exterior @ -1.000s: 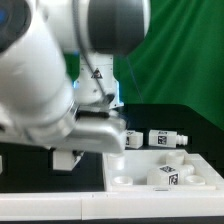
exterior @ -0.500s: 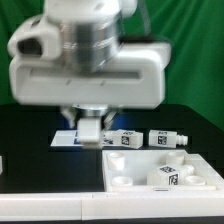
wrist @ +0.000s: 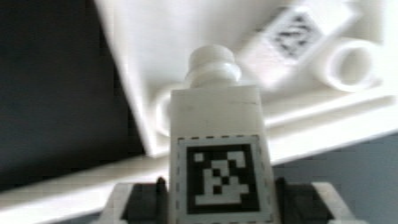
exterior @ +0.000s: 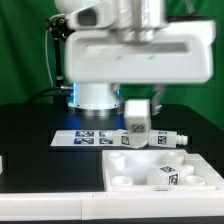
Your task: Assemble one leg
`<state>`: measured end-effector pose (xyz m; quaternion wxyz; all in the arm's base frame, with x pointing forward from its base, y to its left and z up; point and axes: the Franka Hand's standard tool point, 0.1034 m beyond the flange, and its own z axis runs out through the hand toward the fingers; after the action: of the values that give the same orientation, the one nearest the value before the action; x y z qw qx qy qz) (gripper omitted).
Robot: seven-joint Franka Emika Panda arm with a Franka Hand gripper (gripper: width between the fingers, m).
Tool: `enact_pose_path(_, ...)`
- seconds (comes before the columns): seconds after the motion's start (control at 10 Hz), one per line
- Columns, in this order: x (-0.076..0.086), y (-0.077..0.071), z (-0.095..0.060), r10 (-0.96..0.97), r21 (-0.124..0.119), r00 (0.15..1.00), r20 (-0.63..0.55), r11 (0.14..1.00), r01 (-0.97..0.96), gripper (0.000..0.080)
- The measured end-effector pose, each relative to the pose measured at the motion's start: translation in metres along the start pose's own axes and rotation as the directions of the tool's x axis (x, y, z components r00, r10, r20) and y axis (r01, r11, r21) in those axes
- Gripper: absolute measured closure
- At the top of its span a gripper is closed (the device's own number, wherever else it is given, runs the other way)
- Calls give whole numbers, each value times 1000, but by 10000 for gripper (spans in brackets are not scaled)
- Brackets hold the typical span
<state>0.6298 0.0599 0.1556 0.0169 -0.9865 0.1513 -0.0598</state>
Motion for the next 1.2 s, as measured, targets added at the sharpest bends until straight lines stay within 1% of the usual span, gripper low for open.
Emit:
enact_pose_path(0.1, 4, -24, -11, -30, 20, 996, -89, 999, 32, 514)
enact_pose_path(0.2, 8, -8, -6, -44, 42, 982, -184, 998, 53, 514)
enact_pose_path(0.3, 5, 0, 0, -3, 49, 974, -225, 999, 15, 514)
enact_pose_path(0.4, 5, -9, -1, -12, 65, 963, -269, 997, 31, 514)
enact_pose_path(0.5, 5, -16, -1, -13, 89, 938, -346, 995, 46, 514)
enact_pose_path(0.6, -8, -29, 7, 18, 126, 913, -407, 991, 36, 514)
enact_pose_path(0.7, -21, -45, 16, 4, 137, 894, -448, 989, 64, 514)
enact_pose_path(0.8, -24, -53, 18, 15, 150, 861, -509, 986, 72, 514)
enact_pose_path(0.9, -27, -54, 25, -11, 127, 854, -520, 988, 90, 514)
enact_pose_path(1.1, -26, -52, 24, -26, 115, 855, -518, 988, 100, 514)
enact_pose_path(1.2, -26, -50, 26, -56, 96, 852, -521, 988, 124, 514)
